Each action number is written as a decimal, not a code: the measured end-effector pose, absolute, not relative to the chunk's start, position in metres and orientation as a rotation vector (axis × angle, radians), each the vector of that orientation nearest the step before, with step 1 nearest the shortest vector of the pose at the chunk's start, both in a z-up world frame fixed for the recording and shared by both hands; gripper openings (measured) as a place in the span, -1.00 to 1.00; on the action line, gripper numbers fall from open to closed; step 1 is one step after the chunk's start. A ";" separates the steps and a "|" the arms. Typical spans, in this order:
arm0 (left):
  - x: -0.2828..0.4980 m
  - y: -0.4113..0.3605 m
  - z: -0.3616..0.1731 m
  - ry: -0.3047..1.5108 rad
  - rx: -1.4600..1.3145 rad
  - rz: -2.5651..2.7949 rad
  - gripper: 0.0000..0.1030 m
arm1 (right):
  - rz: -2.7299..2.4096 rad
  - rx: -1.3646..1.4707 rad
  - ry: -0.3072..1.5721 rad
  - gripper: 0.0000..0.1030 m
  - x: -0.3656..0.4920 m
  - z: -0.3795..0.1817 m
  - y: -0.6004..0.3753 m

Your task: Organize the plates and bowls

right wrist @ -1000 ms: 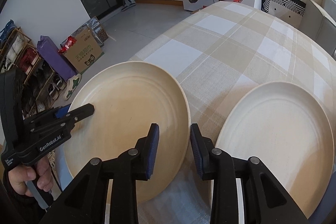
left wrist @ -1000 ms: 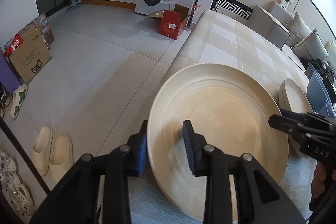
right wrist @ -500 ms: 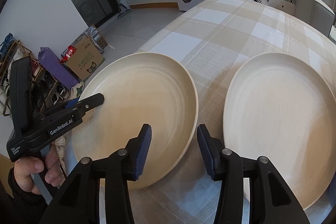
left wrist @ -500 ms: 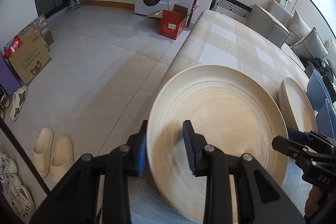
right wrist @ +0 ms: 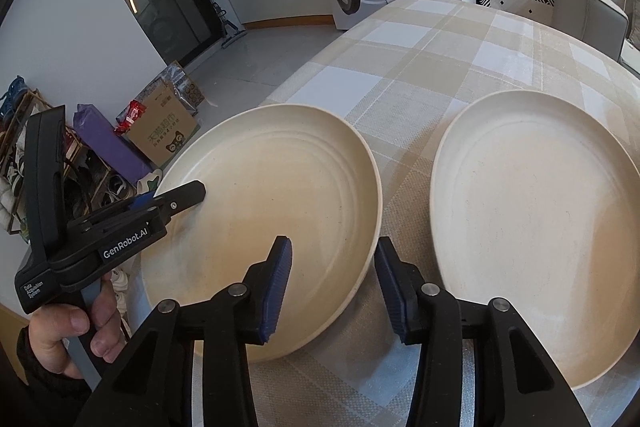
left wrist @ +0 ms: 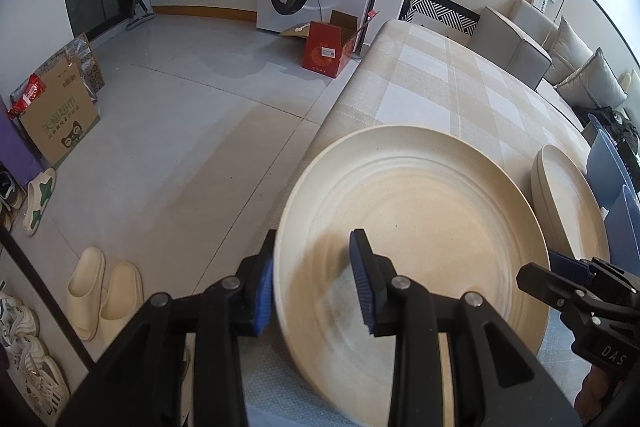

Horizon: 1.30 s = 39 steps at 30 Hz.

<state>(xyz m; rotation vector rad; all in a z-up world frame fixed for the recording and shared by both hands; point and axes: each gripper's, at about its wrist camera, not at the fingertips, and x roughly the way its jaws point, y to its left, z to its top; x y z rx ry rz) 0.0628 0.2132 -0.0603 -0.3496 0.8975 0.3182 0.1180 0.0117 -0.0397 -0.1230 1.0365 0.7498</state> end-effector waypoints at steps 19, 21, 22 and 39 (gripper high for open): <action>0.059 0.199 -0.041 0.852 -0.335 0.307 -0.37 | 0.700 -0.121 0.937 -0.29 0.110 -0.005 -0.002; 0.060 0.195 -0.036 0.843 -0.332 0.295 -0.37 | 0.691 -0.113 0.927 -0.29 0.110 0.000 -0.008; 0.061 0.191 -0.034 0.838 -0.327 0.286 -0.37 | 0.687 -0.109 0.924 -0.29 0.110 0.002 -0.011; 0.115 0.120 -0.015 0.831 -0.279 0.101 -0.36 | 0.466 -0.053 0.920 -0.29 0.125 0.005 -0.092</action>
